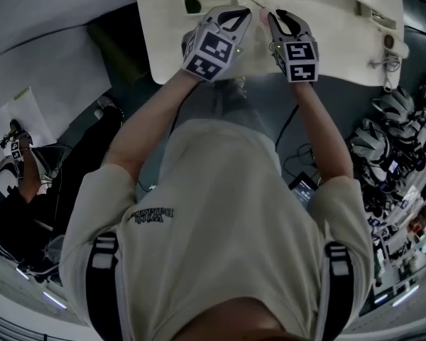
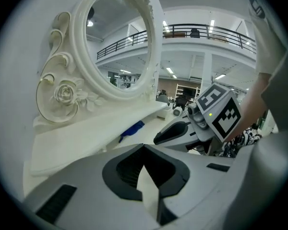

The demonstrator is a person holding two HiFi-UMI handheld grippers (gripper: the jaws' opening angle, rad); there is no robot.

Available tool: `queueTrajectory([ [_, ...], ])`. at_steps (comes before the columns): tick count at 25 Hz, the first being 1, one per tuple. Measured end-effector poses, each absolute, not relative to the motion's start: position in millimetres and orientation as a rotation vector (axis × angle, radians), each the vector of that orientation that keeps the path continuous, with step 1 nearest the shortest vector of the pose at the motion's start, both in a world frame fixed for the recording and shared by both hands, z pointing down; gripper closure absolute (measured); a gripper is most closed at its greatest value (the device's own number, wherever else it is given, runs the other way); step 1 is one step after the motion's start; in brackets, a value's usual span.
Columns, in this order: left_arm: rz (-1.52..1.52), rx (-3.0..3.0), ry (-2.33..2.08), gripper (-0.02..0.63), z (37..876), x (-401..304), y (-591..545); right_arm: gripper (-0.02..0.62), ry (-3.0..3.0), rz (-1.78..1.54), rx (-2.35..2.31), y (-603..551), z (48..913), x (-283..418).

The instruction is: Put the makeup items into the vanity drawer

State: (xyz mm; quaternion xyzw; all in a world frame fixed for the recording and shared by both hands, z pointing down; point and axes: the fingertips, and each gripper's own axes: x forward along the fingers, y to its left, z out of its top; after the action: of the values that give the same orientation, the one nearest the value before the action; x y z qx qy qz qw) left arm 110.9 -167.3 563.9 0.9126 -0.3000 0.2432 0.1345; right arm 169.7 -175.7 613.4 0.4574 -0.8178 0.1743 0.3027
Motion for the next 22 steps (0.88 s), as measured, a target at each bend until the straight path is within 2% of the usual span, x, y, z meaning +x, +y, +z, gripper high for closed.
queueTrajectory([
  [11,0.822,2.569,-0.776,0.592,621.6,127.9,-141.1,0.486,-2.063,0.53,1.113,-161.7,669.8,170.4],
  [22,0.855,2.54,-0.786,0.592,630.7,124.5,-139.4,0.523,-2.058,0.518,1.133,-164.7,674.1,173.2],
])
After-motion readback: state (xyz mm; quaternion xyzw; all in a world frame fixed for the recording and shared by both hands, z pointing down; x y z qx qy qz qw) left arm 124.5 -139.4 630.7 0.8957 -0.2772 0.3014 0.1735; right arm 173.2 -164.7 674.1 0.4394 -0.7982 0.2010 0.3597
